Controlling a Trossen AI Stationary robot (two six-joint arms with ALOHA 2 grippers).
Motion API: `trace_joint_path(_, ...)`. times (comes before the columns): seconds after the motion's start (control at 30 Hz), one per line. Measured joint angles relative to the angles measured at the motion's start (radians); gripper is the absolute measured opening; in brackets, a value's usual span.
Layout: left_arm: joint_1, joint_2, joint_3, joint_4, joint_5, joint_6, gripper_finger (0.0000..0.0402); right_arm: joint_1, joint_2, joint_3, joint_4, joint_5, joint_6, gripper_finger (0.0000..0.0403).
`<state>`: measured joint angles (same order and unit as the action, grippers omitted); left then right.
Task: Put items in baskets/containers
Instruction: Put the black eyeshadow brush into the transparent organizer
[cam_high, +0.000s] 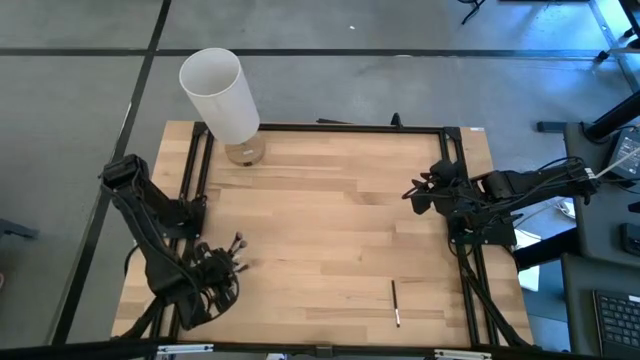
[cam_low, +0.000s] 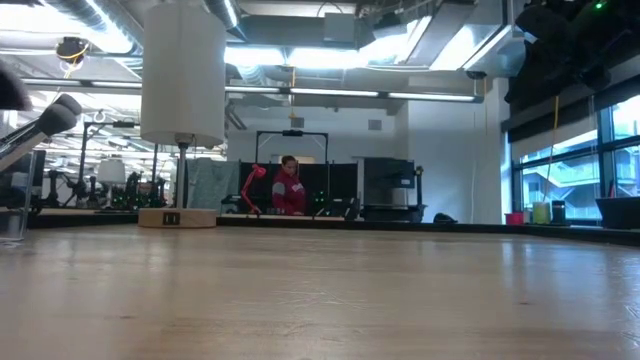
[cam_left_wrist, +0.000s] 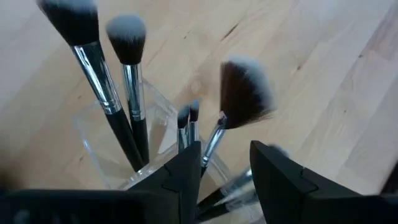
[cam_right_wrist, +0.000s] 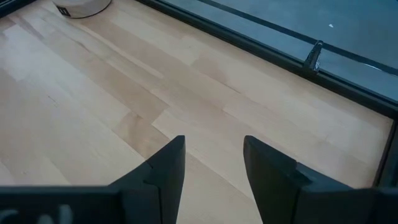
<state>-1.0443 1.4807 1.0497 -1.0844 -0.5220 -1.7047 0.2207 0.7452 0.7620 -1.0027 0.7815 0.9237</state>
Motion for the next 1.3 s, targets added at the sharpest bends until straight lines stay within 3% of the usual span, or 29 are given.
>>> trace_joint_path(0.23, 0.0, -0.001, 0.095, -0.124, -0.04, 0.001, 0.0132, 0.0, 0.0, 0.0, 0.0, 0.0, 0.0, 0.0163)
trace_joint_path(0.43, 0.049, -0.001, 0.157, -0.154, -0.275, 0.028, 0.0132, 0.0, 0.0, 0.0, 0.006, 0.0, 0.0, 0.0163)
trace_joint_path(0.53, 0.112, -0.001, 0.179, -0.096, -0.347, 0.209, 0.0132, 0.0, 0.0, 0.0, 0.011, 0.0, -0.004, 0.0163)
trace_joint_path(0.63, 0.217, -0.001, 0.182, 0.071, -0.33, 0.512, 0.0132, 0.0, 0.0, 0.0, 0.011, -0.006, -0.014, 0.0163)
trace_joint_path(0.8, 0.454, 0.033, 0.182, 0.475, -0.15, 1.016, 0.0132, 0.0, 0.0, 0.0, 0.011, -0.054, -0.051, 0.0163)
trace_joint_path(1.03, 0.711, 0.203, 0.182, 1.011, 0.264, 1.586, 0.0132, 0.001, -0.011, 0.01, -0.022, -0.243, -0.139, 0.0163)
trace_joint_path(1.17, 0.801, 0.337, 0.188, 1.267, 0.483, 1.766, 0.0132, 0.019, -0.034, 0.01, -0.042, -0.241, -0.141, 0.0163)
trace_joint_path(1.3, 0.873, 0.493, 0.308, 1.315, 0.636, 1.783, 0.0132, 0.024, -0.061, 0.01, -0.047, -0.226, -0.128, 0.0163)
